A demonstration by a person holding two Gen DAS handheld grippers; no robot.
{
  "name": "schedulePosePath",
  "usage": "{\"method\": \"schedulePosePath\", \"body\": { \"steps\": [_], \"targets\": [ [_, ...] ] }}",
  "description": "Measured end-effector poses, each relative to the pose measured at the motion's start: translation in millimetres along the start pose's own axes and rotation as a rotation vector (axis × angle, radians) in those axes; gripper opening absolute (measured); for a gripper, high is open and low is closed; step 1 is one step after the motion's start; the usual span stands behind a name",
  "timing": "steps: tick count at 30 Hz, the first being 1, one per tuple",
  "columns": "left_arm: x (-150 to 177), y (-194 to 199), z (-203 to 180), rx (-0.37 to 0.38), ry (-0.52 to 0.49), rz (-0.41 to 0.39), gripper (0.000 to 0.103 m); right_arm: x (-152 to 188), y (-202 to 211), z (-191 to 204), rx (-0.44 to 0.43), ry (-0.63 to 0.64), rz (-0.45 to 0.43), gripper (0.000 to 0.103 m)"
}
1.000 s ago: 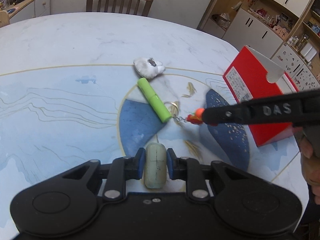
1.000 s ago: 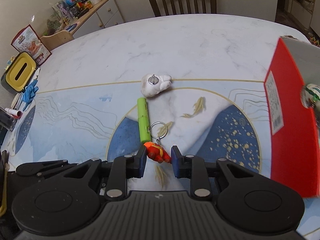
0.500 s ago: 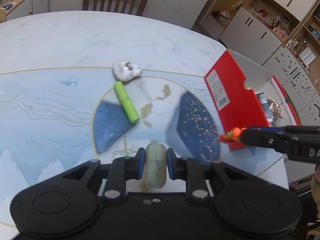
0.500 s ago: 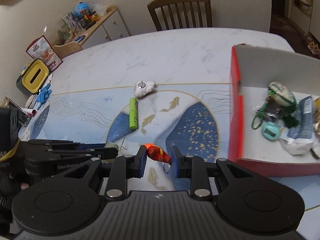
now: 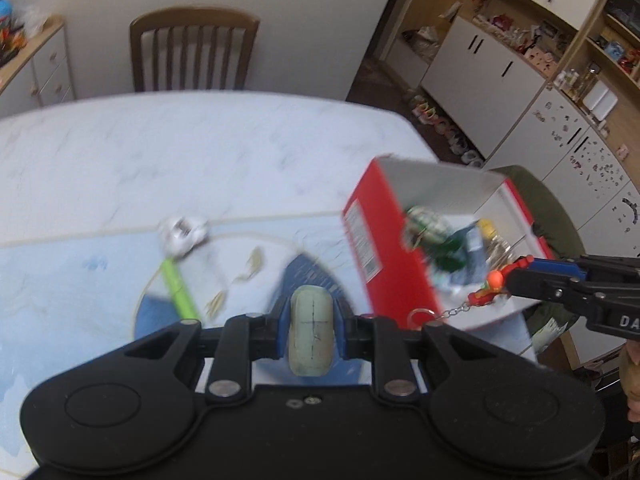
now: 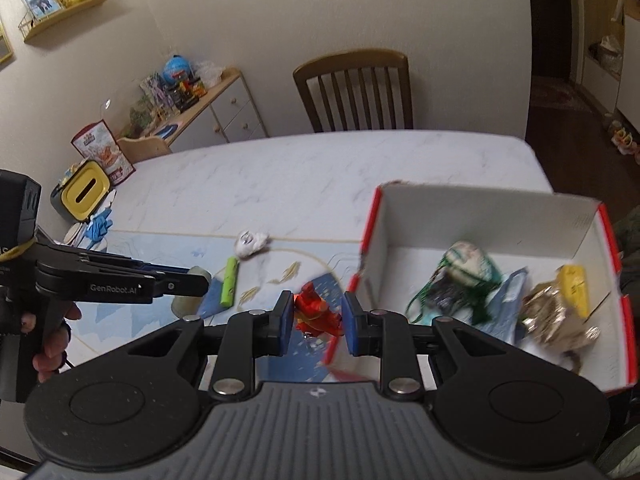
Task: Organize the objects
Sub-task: 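Carry the orange keychain and beige soap into the shoebox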
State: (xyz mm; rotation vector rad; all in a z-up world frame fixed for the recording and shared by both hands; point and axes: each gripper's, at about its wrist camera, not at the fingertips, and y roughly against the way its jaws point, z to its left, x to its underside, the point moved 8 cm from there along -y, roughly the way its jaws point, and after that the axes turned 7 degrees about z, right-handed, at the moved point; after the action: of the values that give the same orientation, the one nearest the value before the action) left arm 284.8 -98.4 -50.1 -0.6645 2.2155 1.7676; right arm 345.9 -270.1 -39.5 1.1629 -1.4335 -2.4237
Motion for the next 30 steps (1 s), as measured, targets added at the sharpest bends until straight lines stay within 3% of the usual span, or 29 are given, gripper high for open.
{"method": "schedulePosePath", "body": {
  "steps": [5, 10, 20, 30],
  "targets": [
    [-25, 1, -39, 0.004, -0.053, -0.035, 0.021, -12, 18, -36, 0.025, 0.002, -0.038, 0.025],
    [-38, -16, -80, 0.013, -0.113, -0.022, 0.021, -20, 27, -76, 0.079, -0.006, -0.061, 0.025],
    [-42, -73, -142, 0.028, -0.200, 0.077, 0.021, -23, 20, -147, 0.201, -0.025, -0.067, 0.025],
    [-29, -135, -159, -0.012, -0.220, 0.191, 0.020, -38, -9, -186, 0.247, -0.030, -0.058, 0.025]
  ]
}}
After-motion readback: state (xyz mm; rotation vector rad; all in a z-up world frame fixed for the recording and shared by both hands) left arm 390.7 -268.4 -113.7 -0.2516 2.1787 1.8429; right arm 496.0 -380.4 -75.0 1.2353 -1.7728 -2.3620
